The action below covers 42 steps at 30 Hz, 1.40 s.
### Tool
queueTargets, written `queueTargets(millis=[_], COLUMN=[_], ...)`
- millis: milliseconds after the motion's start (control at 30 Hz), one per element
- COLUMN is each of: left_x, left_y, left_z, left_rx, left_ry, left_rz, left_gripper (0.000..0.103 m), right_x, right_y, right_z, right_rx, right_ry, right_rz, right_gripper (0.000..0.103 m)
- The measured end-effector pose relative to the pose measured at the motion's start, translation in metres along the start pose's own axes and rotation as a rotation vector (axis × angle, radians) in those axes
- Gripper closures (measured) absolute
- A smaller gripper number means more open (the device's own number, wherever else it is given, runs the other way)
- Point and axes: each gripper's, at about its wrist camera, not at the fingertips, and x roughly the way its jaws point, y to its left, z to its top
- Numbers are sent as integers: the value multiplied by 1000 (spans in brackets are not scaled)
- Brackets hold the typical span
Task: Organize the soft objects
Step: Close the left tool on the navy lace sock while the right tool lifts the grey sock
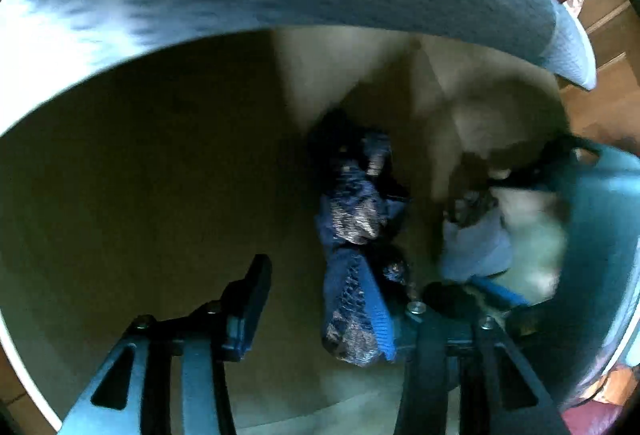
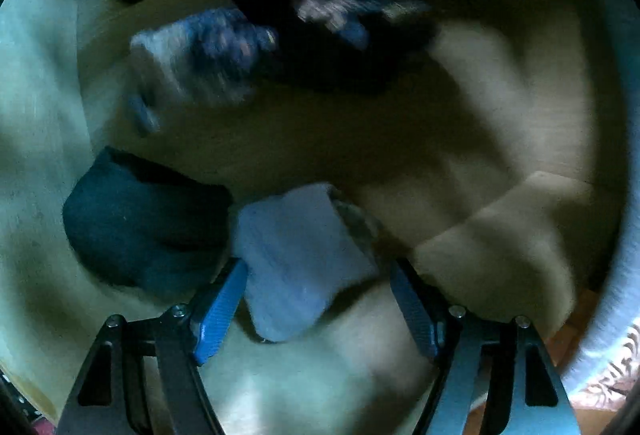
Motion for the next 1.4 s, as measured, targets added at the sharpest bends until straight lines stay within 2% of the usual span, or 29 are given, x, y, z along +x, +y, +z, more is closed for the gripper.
queueTargets(millis=[100, 133, 167, 200, 233, 367, 533, 667, 767, 900, 967, 1033, 1067, 1100, 1200, 1400], left_x=[4, 4, 5, 2, 0, 5, 3, -2, -8, 1, 12, 15, 13, 10, 5, -14], left_y=[3, 6, 7, 18, 26, 30, 30, 14, -2, -19, -21, -20, -19, -19, -18, 16], left_z=[2, 4, 4, 1, 1, 1, 4, 1, 16, 26, 30, 31, 31, 31, 24, 19], left_rx=[-15, -25, -34, -37, -40, -74, -57, -43, -5, 43, 53, 46, 47, 56, 107, 21], left_ry=[4, 7, 10, 9, 9, 22, 9, -12, -17, -1, 46, 62, 54, 43, 33, -15], left_rz=[5, -5, -19, -23, -23, -63, -55, -69, -91, -13, 33, 5, -20, -15, 78, 159], left_gripper=[48, 47, 46, 42, 38, 36, 36, 37, 37, 37, 39, 63, 67, 68, 70, 70], right_x=[10, 13, 17, 17, 14, 5, -23, -31, -37, -33, -38, -40, -51, -53, -57, -71], right_y=[8, 9, 10, 13, 14, 19, 15, 11, 7, -2, -3, -3, -3, -4, -11, -30], right_z=[1, 1, 0, 0, 1, -4, -17, -19, -27, -32, -31, -31, -28, -29, -35, -52], right_rx=[-15, -13, -8, 3, 12, 38, 126, 207, 253, 261, 263, 264, 268, 278, 312, 454], right_ry=[39, 46, 55, 56, 50, 0, -113, -169, -212, -232, -234, -238, -242, -250, -294, -427], right_rz=[5, 18, 50, 82, 84, 70, 46, 54, 76, 71, 74, 80, 83, 90, 119, 231], right_gripper=[28, 32, 42, 45, 47, 54, 54, 54, 54, 54, 54, 54, 54, 54, 54, 54])
